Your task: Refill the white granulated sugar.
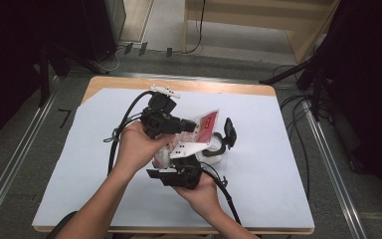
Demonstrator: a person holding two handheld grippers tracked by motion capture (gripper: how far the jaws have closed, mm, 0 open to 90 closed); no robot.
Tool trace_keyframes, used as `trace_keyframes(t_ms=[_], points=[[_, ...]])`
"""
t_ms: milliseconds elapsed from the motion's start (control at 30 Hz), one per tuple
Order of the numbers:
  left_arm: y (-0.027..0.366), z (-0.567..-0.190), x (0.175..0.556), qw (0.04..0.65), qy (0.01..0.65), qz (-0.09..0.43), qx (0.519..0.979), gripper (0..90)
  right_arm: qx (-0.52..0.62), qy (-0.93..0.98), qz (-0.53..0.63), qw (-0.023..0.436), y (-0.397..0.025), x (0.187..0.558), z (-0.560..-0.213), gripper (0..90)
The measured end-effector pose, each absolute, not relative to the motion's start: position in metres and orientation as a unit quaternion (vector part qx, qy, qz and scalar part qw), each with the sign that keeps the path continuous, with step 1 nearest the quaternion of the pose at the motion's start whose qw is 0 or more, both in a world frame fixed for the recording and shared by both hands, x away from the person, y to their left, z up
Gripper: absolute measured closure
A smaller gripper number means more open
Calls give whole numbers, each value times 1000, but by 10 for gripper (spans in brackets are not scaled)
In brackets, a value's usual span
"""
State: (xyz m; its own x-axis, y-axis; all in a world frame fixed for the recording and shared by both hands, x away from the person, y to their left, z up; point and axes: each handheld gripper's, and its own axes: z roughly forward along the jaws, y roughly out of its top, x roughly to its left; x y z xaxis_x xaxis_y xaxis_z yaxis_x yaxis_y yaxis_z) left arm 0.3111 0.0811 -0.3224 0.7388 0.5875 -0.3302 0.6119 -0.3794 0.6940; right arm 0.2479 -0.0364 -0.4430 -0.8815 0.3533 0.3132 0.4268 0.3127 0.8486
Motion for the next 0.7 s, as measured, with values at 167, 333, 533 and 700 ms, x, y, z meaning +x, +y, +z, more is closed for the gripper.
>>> trace_keyframes(t_ms=[167,333,533,700], points=[[81,-322,311,425,360,-16,830,859,-241,-810,-534,34,-37,248,-443,654],[81,-322,311,425,360,-13,830,859,-241,-809,-535,36,-37,248,-442,654],[80,-320,309,425,359,-7,831,856,-242,-806,-538,37,-37,248,-441,654],[80,-320,309,429,359,-8,829,856,-242,-805,-540,38,-37,247,-440,654]])
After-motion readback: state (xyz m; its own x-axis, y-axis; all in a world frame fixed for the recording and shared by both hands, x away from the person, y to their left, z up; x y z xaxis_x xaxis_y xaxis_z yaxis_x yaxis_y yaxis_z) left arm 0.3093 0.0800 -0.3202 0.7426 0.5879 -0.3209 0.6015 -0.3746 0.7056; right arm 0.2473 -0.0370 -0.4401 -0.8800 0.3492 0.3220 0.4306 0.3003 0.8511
